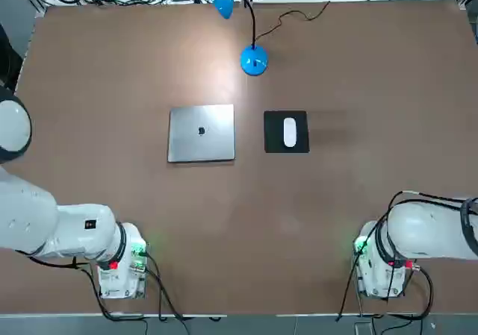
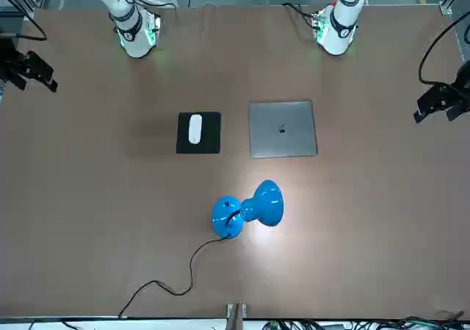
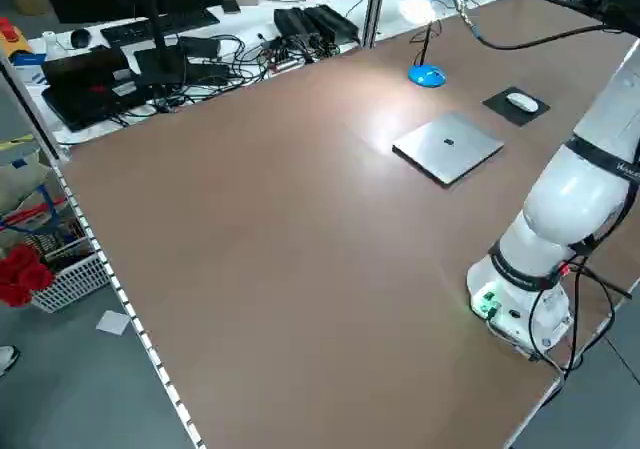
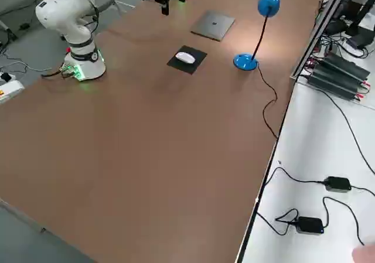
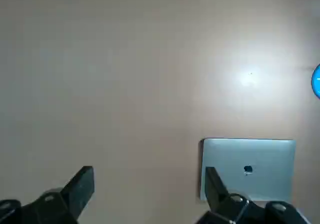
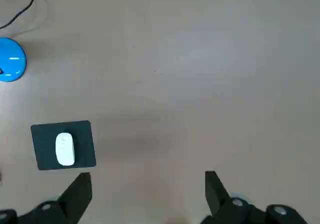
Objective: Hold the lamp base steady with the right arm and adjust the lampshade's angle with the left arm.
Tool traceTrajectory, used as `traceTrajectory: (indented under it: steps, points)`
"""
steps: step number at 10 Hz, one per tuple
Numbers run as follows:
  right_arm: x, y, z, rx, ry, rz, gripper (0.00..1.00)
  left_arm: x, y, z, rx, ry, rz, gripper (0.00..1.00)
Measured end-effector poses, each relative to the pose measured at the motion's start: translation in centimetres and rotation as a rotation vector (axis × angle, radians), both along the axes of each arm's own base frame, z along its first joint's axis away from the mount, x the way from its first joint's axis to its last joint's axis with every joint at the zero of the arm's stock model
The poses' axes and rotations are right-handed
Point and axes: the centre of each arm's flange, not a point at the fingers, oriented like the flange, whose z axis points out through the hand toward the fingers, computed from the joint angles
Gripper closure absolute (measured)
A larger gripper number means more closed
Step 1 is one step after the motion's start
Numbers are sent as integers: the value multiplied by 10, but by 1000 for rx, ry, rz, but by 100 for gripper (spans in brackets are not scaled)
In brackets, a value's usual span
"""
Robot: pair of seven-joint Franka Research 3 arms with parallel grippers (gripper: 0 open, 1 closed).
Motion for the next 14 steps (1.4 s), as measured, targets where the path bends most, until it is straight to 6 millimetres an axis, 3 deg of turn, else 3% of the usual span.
traceTrajectory:
  steps: [6,8,10,14]
  points:
    - [2,3,1,1,-12,6,0,0,2,1,-2,-2,31,6]
    - [8,23,-10,5,-41,42,0,0,1,1,-5,-1,73,4]
    - [20,67,-42,10,-79,117,0,2,-4,-1,-6,1,77,2]
    - [54,201,-116,104,-203,298,0,6,-5,-9,-6,12,75,2]
